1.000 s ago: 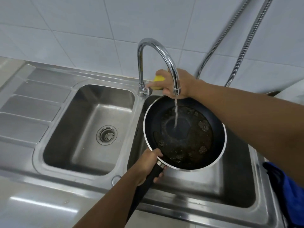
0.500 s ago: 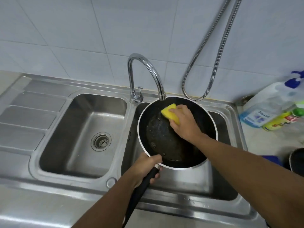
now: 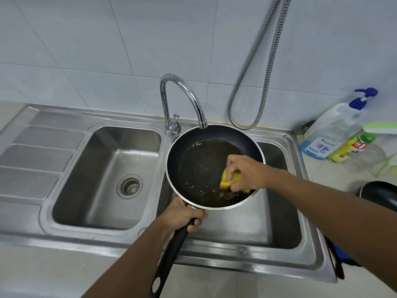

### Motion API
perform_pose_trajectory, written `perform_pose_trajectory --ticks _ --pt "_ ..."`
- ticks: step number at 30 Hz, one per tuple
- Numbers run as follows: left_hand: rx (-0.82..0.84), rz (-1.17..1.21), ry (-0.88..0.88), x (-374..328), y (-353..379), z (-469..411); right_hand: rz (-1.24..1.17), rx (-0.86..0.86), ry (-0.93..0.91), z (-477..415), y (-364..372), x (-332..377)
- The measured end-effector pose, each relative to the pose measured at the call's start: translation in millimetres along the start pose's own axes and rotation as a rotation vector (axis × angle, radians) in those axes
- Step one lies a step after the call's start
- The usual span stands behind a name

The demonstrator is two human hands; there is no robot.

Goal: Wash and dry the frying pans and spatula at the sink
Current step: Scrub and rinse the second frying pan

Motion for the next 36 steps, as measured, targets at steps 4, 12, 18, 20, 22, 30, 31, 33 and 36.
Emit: perform_pose_trajectory --ticks 4,12,18,20,22,30,31,33,36 --pt "0.043 -0.048 -0.024 -3.5 3.7 2.6 0.220 -0.109 0.135 -13.0 -31.6 -37.8" --pt "0.042 -0.110 -0.006 -11.2 16.5 1.4 0.025 -0.316 0.096 -81.5 -37.6 28.5" --pt "0.001 -0.172 0.028 -18.6 -1.8 0.1 -0.073 -0.108 -0.132 -70.0 -2.2 77.0" --pt "-0.007 -0.167 0.025 -19.3 -7.9 -0.1 -0.108 -0.041 -0.125 -54.7 7.7 74.4" --pt "-0.024 -0.174 0.040 -20.3 -13.3 -0.3 -0.121 0.033 -0.100 -37.2 14.4 61.3" --pt "-0.050 -0.153 0.013 -21.7 -30.1 -4.7 0.375 -0.163 0.155 -6.9 -19.5 -26.3" --pt "-0.044 -0.152 0.009 -21.7 -29.8 -5.3 0.411 -0.243 0.213 -6.7 -24.7 -32.7" --pt "-0.037 -0.143 0.005 -21.3 -28.4 -6.5 0.324 -0.371 0.334 -4.9 -28.4 -44.7" --pt "-0.050 -0.097 0.001 -21.6 -27.1 -10.0 -0.078 -0.439 0.350 -6.4 -22.6 -57.7"
Point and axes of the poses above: each hand's wrist, its own z-axis away from the middle knuckle, its own y-axis out of the palm, x = y × z, the point moved 4 cm from there along -z, towards the middle knuckle, and after that the axes turned 9 degrees about z, right-handed, at the moved point
